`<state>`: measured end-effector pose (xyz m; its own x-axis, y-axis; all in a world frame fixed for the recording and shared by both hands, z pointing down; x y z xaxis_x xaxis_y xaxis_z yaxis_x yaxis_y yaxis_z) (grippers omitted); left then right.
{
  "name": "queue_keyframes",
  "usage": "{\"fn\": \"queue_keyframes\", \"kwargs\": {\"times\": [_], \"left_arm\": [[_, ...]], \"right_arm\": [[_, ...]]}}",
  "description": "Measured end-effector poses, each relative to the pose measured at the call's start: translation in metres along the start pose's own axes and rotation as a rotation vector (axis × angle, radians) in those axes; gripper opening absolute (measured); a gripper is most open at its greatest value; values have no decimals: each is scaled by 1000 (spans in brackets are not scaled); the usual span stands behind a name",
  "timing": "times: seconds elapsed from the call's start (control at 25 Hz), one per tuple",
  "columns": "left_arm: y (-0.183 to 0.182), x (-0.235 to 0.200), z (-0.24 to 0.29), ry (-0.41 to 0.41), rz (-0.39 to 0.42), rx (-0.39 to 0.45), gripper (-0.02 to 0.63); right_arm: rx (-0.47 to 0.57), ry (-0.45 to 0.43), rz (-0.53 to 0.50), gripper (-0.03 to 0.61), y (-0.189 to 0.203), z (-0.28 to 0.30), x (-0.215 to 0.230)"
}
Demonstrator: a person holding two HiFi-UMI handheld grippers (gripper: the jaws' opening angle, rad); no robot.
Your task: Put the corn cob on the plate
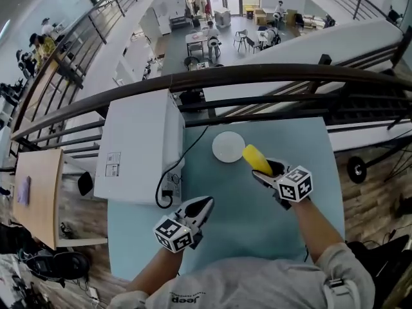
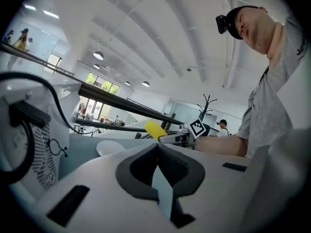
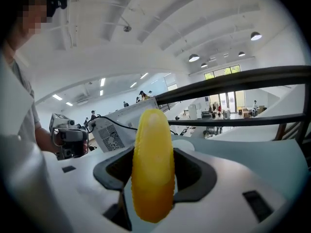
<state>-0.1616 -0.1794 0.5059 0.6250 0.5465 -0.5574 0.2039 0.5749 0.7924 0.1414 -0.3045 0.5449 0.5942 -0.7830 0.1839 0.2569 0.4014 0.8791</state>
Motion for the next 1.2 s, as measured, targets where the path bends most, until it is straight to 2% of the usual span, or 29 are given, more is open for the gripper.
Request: {"fn": "queue_keyframes", "kwargs": {"times": [0.24, 0.56, 0.8, 1.2], "left_arm": [[22, -43, 38, 11, -50, -29, 12], [36, -77, 80, 28, -91, -24, 12], [45, -94, 86, 22, -50, -27, 12], [58, -103, 93, 21, -4, -41, 12]], "right_arm": [[-49, 2, -33, 250, 8, 56, 35], [-100, 5, -99, 250, 5, 114, 72], [-135, -22, -162, 250, 12, 154, 75], [-211, -19, -341, 252, 5, 195, 76]]}}
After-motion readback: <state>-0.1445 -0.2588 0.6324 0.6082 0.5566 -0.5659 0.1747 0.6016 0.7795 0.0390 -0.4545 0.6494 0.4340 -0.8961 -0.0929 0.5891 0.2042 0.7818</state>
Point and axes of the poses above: the fingertips, and each gripper's own axes: z forward along the fingers, x to its right, y out of its underside, the point moved 10 cm from there along -z, backward along the fingers, and after that the axes turned 10 degrees about -z, right-handed, at the moved point
